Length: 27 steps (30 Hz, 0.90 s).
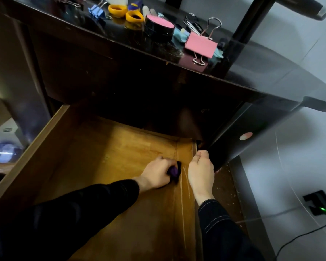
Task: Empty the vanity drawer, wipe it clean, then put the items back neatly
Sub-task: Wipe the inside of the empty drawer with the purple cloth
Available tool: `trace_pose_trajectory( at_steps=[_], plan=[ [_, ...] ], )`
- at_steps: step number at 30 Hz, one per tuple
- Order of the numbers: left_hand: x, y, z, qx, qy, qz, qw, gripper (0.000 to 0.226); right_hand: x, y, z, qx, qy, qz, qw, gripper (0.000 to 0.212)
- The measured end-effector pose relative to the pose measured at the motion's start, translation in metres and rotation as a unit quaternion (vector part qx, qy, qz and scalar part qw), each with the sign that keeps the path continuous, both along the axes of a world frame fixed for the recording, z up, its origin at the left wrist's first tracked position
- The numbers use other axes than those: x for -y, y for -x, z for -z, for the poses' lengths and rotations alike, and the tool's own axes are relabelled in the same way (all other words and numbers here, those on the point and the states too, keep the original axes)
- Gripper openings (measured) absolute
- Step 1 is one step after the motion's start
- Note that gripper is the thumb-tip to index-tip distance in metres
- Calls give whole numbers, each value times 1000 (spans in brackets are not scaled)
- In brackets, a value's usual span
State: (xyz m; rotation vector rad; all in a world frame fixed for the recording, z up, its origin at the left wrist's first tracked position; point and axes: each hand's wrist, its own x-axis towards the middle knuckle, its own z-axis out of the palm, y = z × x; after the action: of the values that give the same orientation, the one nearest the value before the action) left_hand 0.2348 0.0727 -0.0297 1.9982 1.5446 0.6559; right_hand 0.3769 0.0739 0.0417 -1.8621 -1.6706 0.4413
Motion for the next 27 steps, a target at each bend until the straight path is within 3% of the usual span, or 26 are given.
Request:
trace_pose_trajectory(
  at_steps=[8, 15, 22, 27],
  plan=[
    [-6, -7, 8, -23, -81, -34, 996, 34, 2, 0, -2, 2, -2, -5, 1000, 27],
    [-56, -9, -3, -9, -60, -103, 993, 34, -1, 0, 0, 7, -2, -6, 1000, 27],
    [-40, -7, -8, 16, -13, -78, 997, 32, -2, -2, 2, 9, -4, 3, 1000, 26],
    [19, -9, 15, -35, -69, -33, 996, 39, 2, 0, -1, -3, -8, -7, 1000, 26]
  ],
)
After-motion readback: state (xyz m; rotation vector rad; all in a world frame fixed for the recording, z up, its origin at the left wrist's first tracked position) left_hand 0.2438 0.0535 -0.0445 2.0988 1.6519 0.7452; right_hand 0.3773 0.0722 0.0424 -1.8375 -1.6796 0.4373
